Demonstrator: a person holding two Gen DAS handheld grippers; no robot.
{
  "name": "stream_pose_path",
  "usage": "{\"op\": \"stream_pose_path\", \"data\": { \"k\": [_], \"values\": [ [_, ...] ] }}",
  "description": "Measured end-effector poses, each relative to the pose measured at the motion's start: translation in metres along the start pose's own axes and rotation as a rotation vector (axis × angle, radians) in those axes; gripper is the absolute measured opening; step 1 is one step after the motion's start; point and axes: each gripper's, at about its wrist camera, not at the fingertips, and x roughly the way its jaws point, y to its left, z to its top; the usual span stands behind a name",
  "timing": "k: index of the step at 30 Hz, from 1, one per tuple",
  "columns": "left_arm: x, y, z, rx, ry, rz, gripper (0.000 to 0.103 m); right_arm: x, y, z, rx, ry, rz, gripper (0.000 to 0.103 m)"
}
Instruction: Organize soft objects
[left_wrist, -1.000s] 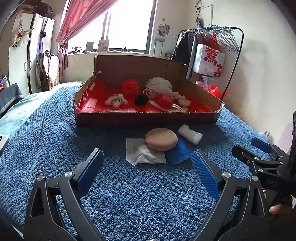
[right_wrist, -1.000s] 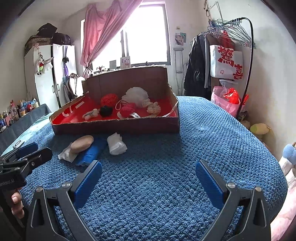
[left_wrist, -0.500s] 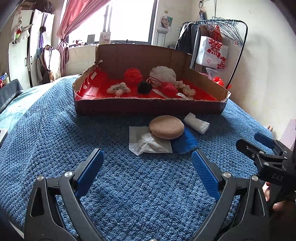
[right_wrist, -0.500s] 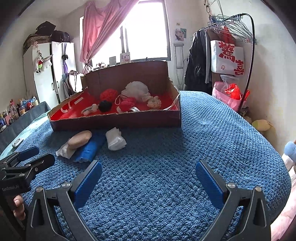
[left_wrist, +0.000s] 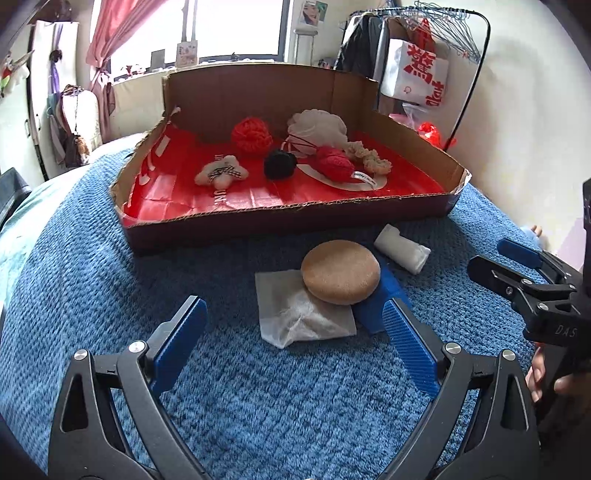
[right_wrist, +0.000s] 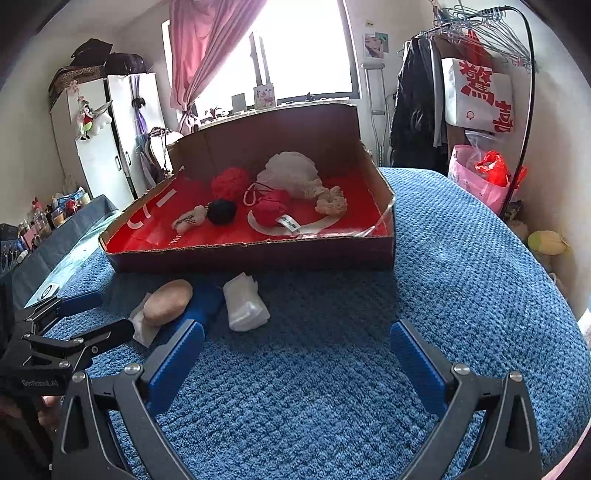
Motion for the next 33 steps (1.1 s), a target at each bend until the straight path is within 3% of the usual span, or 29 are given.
{"op": "stream_pose_path", "data": {
  "k": [8, 12, 16, 18, 22, 25, 26, 27, 33],
  "values": [
    [0.017, -0.004, 0.023, 0.095, 0.048, -0.099, 0.096, 0.033, 0.007, 0.022, -0.065, 0.117, 0.087, 0.103],
    [0.027, -0.007, 0.030, 0.146, 0.077, -0.147, 0.083, 0.050, 0.009, 0.028, -0.103, 0.175, 0.119, 0.095],
    [0.039, -0.008, 0.034, 0.172, 0.125, -0.191, 0.082, 0.064, 0.013, 0.031, -0.135, 0.212, 0.149, 0.092],
    [0.042, -0.010, 0.034, 0.192, 0.134, -0.210, 0.078, 0.069, 0.015, 0.032, -0.155, 0.227, 0.160, 0.085],
    [0.051, -0.014, 0.034, 0.218, 0.160, -0.231, 0.053, 0.078, 0.023, 0.030, -0.194, 0.255, 0.179, 0.067],
    [0.054, -0.014, 0.034, 0.209, 0.163, -0.261, 0.051, 0.077, 0.027, 0.028, -0.219, 0.250, 0.192, 0.044],
    [0.053, -0.014, 0.034, 0.216, 0.155, -0.262, 0.051, 0.076, 0.028, 0.028, -0.225, 0.245, 0.204, 0.028],
    [0.052, -0.015, 0.034, 0.221, 0.149, -0.262, 0.050, 0.074, 0.028, 0.027, -0.230, 0.244, 0.210, 0.024],
    [0.035, -0.011, 0.040, 0.206, 0.095, -0.261, 0.050, 0.053, 0.026, 0.035, -0.207, 0.171, 0.218, 0.024]
  ]
}}
